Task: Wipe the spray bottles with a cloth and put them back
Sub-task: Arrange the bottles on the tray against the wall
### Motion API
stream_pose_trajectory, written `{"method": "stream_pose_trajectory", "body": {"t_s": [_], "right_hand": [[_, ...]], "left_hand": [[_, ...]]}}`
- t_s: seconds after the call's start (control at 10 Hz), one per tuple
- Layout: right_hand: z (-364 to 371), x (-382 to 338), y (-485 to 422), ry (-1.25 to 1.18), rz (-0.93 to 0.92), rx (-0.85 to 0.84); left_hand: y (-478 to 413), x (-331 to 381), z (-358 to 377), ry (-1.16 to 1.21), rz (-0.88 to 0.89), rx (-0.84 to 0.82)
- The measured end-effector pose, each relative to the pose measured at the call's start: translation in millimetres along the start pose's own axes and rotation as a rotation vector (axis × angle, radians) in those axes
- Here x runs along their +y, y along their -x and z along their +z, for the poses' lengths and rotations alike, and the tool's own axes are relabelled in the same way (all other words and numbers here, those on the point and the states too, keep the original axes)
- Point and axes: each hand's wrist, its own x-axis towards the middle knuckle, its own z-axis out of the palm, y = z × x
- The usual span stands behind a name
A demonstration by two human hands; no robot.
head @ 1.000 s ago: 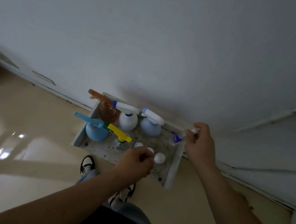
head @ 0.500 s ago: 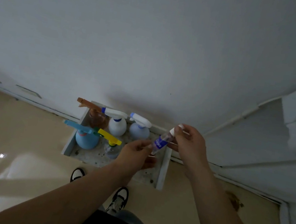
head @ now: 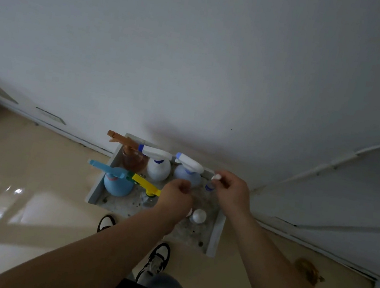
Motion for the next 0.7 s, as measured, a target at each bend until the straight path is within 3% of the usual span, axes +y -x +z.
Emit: {"method": "stream_pose_trajectory", "body": {"t_s": [0.4, 0.7], "right_hand": [[37, 33, -21, 0.048, 0.019, -0.017], [34, 26, -14, 0.02, 0.012, -0.027]], "left_hand": [[-4, -4, 1, -0.176, 0.0, 0.026], [0, -12, -1, -0.15, 0.01, 0.012]]}}
